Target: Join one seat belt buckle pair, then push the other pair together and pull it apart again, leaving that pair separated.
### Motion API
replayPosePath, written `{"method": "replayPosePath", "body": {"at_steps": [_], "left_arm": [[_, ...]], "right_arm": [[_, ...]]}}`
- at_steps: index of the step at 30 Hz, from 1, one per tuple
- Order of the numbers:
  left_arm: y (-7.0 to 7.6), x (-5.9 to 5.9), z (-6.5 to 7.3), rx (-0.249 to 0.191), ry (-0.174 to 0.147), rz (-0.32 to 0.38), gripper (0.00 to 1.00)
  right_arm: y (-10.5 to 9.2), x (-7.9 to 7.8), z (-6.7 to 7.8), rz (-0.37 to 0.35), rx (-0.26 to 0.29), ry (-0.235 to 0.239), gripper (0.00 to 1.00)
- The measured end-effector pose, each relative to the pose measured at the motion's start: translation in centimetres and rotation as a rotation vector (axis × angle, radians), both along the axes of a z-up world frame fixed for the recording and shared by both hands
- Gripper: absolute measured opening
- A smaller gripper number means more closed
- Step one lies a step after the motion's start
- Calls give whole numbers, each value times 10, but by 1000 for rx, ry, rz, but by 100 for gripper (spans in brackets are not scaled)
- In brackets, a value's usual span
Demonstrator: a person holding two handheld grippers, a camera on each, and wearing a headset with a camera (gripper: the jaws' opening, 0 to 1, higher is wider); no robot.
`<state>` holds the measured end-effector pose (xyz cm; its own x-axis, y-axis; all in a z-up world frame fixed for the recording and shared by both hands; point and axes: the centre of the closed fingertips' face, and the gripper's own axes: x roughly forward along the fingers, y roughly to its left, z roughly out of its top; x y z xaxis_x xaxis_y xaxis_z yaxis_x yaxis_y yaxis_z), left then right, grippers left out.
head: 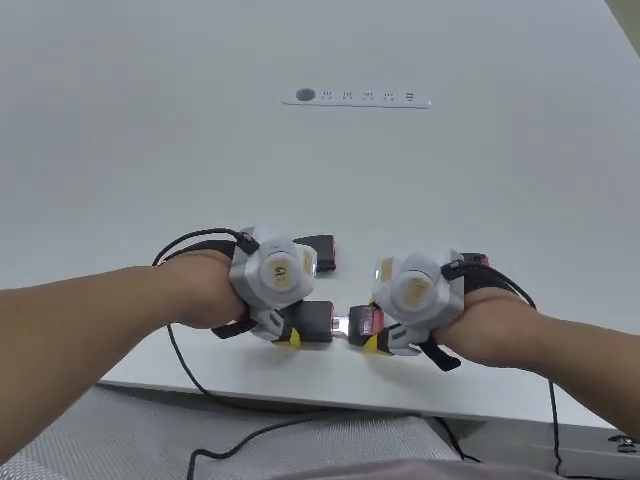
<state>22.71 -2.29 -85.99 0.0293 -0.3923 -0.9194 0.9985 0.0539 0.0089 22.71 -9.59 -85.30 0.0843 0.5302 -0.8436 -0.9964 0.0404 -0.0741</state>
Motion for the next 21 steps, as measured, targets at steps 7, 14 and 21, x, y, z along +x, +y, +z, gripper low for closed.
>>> {"method": "replayPosePath", "body": {"at_steps": [7,14,21], "left_arm": [[-1,-1,1,19,-4,-32,32],[1,0,0,12,-2,-23,32],[2,1,2,1,-1,-17,32]], "right_arm": [[8,-1,0,15,4,1,31],[12,-1,0,12,10,1,31],[15,-3,3,14,24,4,31]]}}
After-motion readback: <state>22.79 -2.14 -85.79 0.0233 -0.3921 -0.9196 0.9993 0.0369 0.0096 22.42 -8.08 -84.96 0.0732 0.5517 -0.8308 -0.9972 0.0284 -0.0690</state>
